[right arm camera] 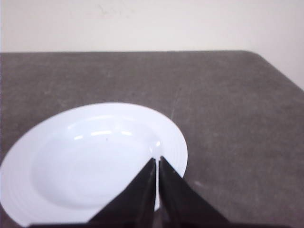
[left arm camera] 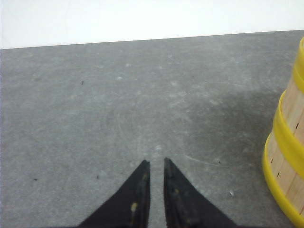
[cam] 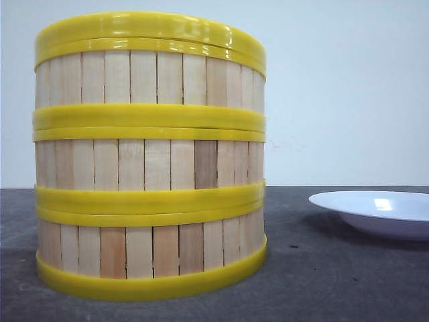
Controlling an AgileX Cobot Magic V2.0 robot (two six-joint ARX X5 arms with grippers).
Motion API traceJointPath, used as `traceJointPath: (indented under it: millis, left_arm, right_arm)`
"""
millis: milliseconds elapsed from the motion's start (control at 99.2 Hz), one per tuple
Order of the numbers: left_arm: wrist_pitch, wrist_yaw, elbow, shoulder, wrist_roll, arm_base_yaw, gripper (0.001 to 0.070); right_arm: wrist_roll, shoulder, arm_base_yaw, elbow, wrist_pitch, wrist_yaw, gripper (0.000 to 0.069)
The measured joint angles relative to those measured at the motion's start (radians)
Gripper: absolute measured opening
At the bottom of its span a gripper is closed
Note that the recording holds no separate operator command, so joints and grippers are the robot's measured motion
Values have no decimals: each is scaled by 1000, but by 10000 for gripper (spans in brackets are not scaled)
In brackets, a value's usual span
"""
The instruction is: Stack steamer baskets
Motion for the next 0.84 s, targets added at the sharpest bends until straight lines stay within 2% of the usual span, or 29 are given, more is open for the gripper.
traceJointPath:
  millis: [837]
  left_arm:
    - [1,0,0,0,0,0,26]
  right_arm:
    - [0,-14,0,-50,47,-1,3]
